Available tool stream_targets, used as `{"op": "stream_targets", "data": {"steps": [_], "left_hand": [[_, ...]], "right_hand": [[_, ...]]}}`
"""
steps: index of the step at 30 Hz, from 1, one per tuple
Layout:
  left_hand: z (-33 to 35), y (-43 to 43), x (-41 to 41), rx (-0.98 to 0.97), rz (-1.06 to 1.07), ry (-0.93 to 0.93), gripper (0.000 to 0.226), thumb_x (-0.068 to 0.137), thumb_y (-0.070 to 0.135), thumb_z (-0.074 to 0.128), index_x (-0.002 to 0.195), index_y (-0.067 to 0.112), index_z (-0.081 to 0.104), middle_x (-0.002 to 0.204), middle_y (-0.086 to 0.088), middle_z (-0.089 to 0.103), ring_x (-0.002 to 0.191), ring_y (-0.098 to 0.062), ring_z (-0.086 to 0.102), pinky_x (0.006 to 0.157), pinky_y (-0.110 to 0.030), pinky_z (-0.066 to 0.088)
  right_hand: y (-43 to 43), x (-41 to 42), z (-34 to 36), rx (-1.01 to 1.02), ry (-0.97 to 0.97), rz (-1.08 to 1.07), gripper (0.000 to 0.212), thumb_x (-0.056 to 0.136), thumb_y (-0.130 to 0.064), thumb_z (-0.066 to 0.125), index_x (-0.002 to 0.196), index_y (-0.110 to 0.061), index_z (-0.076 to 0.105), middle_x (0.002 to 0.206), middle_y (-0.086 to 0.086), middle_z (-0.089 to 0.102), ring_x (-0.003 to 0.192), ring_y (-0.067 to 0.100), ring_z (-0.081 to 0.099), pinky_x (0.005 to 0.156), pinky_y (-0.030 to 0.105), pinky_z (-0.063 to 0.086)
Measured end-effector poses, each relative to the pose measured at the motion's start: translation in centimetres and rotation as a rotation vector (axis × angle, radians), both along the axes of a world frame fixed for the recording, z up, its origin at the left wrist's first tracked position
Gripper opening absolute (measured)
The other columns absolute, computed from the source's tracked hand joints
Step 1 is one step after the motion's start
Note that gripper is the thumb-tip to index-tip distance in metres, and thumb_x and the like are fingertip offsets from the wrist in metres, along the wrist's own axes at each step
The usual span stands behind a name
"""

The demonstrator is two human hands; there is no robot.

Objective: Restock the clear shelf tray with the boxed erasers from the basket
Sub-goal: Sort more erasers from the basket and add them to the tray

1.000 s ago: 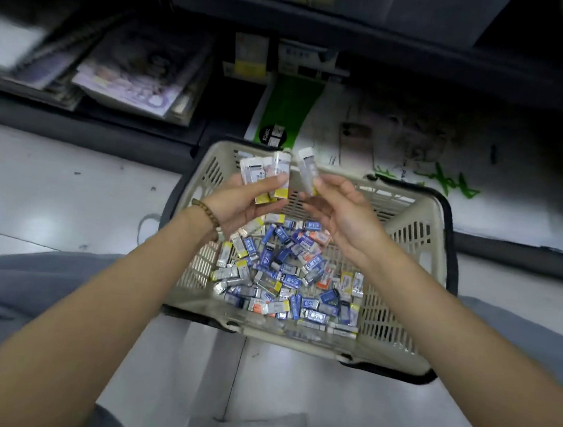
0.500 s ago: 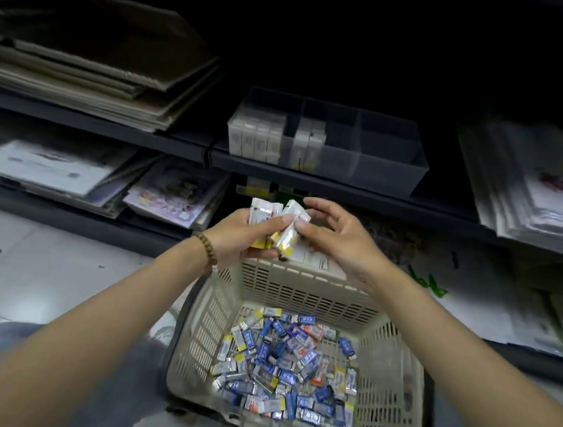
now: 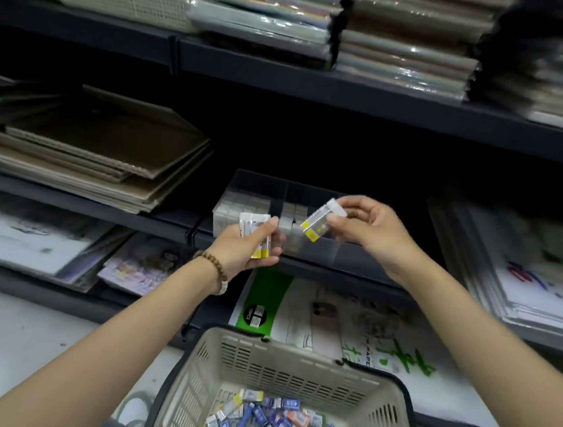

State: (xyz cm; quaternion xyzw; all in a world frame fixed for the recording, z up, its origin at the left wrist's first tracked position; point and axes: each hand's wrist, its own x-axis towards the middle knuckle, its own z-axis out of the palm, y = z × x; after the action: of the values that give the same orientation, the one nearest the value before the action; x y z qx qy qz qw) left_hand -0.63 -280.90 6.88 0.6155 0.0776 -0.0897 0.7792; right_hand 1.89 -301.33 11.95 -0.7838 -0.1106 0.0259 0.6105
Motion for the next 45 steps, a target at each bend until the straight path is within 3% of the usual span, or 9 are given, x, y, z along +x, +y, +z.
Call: {"op": "stream_targets", "data": {"steps": [3,7,11,16,23,29,35,40,45], "left_hand": [[-0.1,0.3,1.4,-0.033,0.038,0.001,0.022,0.087,0.033,0.062,0.086,0.011,0.063,0.077,0.001,0.073,0.063,-0.010,0.067,0.056,-0.020,0.054],[-0.3,0.8,2.7,-0.027,0.034,0.006,0.022,0.087,0.032,0.062,0.092,0.011,0.063,0.077,0.001,0.073,0.063,-0.010,0.068,0.058,-0.020,0.054],[-0.3,1.2,3.5,-0.028,0.041,0.005,0.021,0.088,0.031,0.062,0.092,0.010,0.063,0.078,0.001,0.073,0.063,-0.010,0.068,0.058,-0.021,0.054],[-0.2,1.5,4.1,-0.028,0.045,0.010,0.021,0.088,0.029,0.061,0.094,0.010,0.063,0.078,0.001,0.073,0.065,-0.010,0.068,0.059,-0.023,0.056],[0.4,1.7,4.2,-0.100,-0.037,0.037,0.020,0.088,0.016,0.062,0.102,0.002,0.061,0.081,-0.004,0.074,0.074,-0.015,0.071,0.059,-0.022,0.056],[0.9,1.9,3.9,-0.167,-0.152,0.043,0.020,0.094,0.007,0.050,0.110,-0.004,0.055,0.097,-0.011,0.073,0.086,-0.021,0.071,0.061,-0.024,0.057],[0.5,1.5,3.6,-0.161,-0.118,-0.008,0.020,0.088,0.011,0.060,0.105,0.001,0.060,0.095,-0.009,0.072,0.092,-0.025,0.070,0.066,-0.024,0.057],[0.4,0.6,3.5,-0.071,-0.084,-0.064,0.025,0.084,0.014,0.065,0.106,0.002,0.061,0.105,-0.015,0.069,0.095,-0.025,0.069,0.064,-0.021,0.056],[0.5,-0.6,3.3,-0.006,-0.061,-0.117,0.033,0.082,0.032,0.063,0.101,0.004,0.061,0.095,-0.011,0.070,0.084,-0.019,0.071,0.061,-0.019,0.055]], "right_hand": [[-1.0,3.1,1.0,-0.209,-0.103,-0.045,0.032,0.082,-0.004,0.068,0.111,0.003,0.056,0.098,0.014,0.061,0.072,0.022,0.061,0.059,0.022,0.055],[-0.5,6.1,0.4,-0.587,-0.071,0.025,0.034,0.082,-0.013,0.070,0.112,-0.003,0.058,0.101,0.015,0.064,0.084,0.030,0.066,0.079,0.042,0.056],[1.2,7.8,-1.4,-0.766,-0.061,0.037,0.035,0.084,-0.016,0.069,0.116,-0.007,0.058,0.107,0.010,0.062,0.092,0.022,0.063,0.081,0.032,0.054],[2.2,8.8,-3.0,-0.628,0.057,0.055,0.034,0.084,-0.008,0.068,0.115,-0.002,0.056,0.101,0.011,0.059,0.090,0.023,0.064,0.072,0.023,0.053],[1.8,9.7,-3.8,-0.796,-0.118,-0.041,0.028,0.082,-0.017,0.071,0.108,-0.014,0.063,0.092,-0.002,0.057,0.083,0.012,0.053,0.067,0.020,0.038],[2.0,9.4,-4.9,-0.690,-0.120,-0.070,0.021,0.081,-0.011,0.071,0.093,-0.019,0.057,0.080,-0.005,0.056,0.078,0.012,0.055,0.065,0.020,0.039],[1.2,8.8,-3.4,-0.639,-0.075,-0.027,0.010,0.088,-0.008,0.061,0.095,-0.015,0.060,0.088,0.004,0.065,0.081,0.019,0.064,0.070,0.026,0.051],[2.2,6.6,-1.3,-0.264,-0.013,0.041,0.017,0.094,-0.026,0.054,0.096,-0.012,0.064,0.090,0.004,0.069,0.074,0.010,0.065,0.069,0.021,0.055],[2.6,4.2,-0.8,-0.233,0.025,0.173,0.020,0.086,-0.025,0.066,0.100,-0.011,0.070,0.081,-0.001,0.069,0.068,0.004,0.063,0.066,0.020,0.055]]}}
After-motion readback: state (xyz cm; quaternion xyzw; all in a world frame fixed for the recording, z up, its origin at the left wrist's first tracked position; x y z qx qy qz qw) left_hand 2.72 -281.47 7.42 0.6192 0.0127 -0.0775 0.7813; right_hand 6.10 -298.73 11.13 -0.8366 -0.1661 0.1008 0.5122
